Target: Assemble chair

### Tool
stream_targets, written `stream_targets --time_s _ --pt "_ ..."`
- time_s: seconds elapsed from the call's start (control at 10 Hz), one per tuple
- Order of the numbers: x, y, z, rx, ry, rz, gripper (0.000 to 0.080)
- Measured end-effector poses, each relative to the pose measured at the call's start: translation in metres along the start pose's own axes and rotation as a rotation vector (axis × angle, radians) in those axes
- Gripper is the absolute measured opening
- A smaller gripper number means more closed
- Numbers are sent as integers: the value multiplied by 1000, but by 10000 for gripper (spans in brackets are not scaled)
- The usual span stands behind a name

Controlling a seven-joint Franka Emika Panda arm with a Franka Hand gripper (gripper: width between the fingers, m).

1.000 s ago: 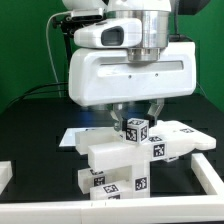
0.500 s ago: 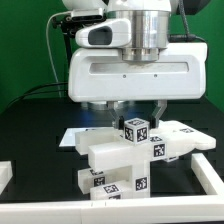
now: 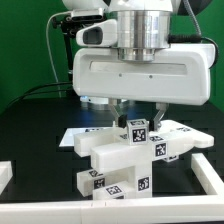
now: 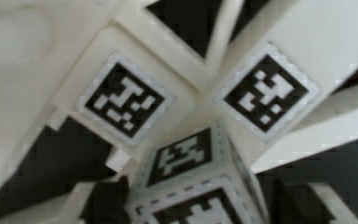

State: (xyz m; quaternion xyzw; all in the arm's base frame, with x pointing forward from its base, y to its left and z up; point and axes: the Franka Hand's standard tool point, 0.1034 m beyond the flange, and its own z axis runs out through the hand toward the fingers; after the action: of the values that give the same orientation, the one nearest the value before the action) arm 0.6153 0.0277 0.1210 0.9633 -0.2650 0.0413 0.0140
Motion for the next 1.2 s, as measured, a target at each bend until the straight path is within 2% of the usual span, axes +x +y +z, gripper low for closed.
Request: stream_targets --time_s 0.2,0.4,0.5,0.6,0.7,0.9,1.2 --pt "-2 -2 2 29 -20 280 380" --pt "-3 -2 2 29 -21 273 371" --pt "-3 -2 2 29 -21 236 563" --pt "-4 -3 2 30 -19 104 623" --pt "-2 -5 1 34 -14 -50 642" --pt "0 -2 2 37 -12 -385 648" --pt "0 -1 2 32 -6 -604 649"
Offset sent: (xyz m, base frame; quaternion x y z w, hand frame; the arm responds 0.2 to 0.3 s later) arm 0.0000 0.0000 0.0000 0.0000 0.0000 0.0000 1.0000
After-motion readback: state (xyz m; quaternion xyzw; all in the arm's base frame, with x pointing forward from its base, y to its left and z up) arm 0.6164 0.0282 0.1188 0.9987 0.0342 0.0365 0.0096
